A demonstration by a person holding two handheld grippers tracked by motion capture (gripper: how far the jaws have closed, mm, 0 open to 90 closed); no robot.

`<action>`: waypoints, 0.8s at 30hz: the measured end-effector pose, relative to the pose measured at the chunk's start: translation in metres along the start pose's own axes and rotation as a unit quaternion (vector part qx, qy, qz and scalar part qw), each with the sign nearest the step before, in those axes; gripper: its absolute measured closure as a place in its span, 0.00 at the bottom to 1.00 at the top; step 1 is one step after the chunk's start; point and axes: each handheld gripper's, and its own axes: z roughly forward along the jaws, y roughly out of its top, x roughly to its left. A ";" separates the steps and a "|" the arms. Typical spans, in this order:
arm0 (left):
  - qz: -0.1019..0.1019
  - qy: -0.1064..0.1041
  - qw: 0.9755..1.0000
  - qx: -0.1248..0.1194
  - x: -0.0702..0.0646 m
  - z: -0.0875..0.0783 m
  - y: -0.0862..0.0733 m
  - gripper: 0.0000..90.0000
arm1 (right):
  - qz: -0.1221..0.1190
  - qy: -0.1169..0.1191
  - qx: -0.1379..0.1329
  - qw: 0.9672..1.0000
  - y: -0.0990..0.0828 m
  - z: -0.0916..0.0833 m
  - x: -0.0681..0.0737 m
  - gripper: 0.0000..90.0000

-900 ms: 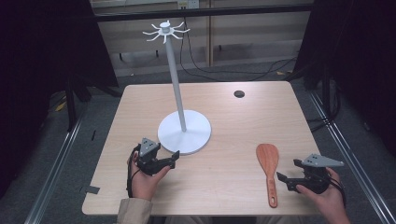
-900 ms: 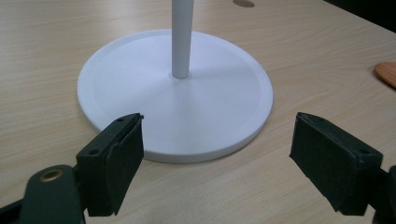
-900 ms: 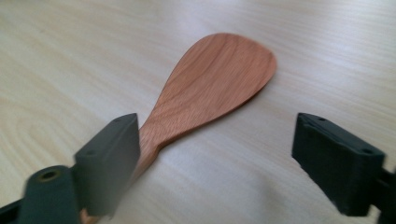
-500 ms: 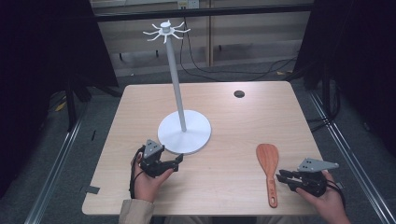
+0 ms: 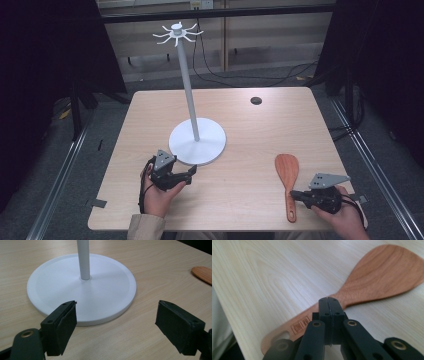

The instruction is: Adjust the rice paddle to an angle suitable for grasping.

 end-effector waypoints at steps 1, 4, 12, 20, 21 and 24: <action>-0.002 0.000 1.000 -0.001 0.000 0.001 -0.001 0.19 | 0.000 -0.001 0.003 1.000 -0.001 0.000 0.000 1.00; 0.000 -0.001 1.000 0.002 0.000 0.001 -0.001 0.19 | 0.003 0.008 -0.002 1.000 -0.002 0.001 0.000 1.00; 0.000 0.000 1.000 0.000 0.000 0.000 -0.001 0.19 | -0.022 0.012 -0.011 1.000 0.016 0.023 0.014 1.00; -0.007 0.003 1.000 0.002 0.004 -0.004 -0.004 0.19 | -0.015 -0.009 -0.008 1.000 0.042 0.049 0.008 1.00; -0.007 0.003 1.000 0.002 0.004 -0.004 -0.004 0.19 | -0.015 -0.009 -0.008 1.000 0.042 0.049 0.008 1.00; -0.006 0.003 1.000 0.003 0.005 -0.004 -0.005 0.19 | -0.006 -0.018 -0.007 1.000 0.054 0.060 -0.002 1.00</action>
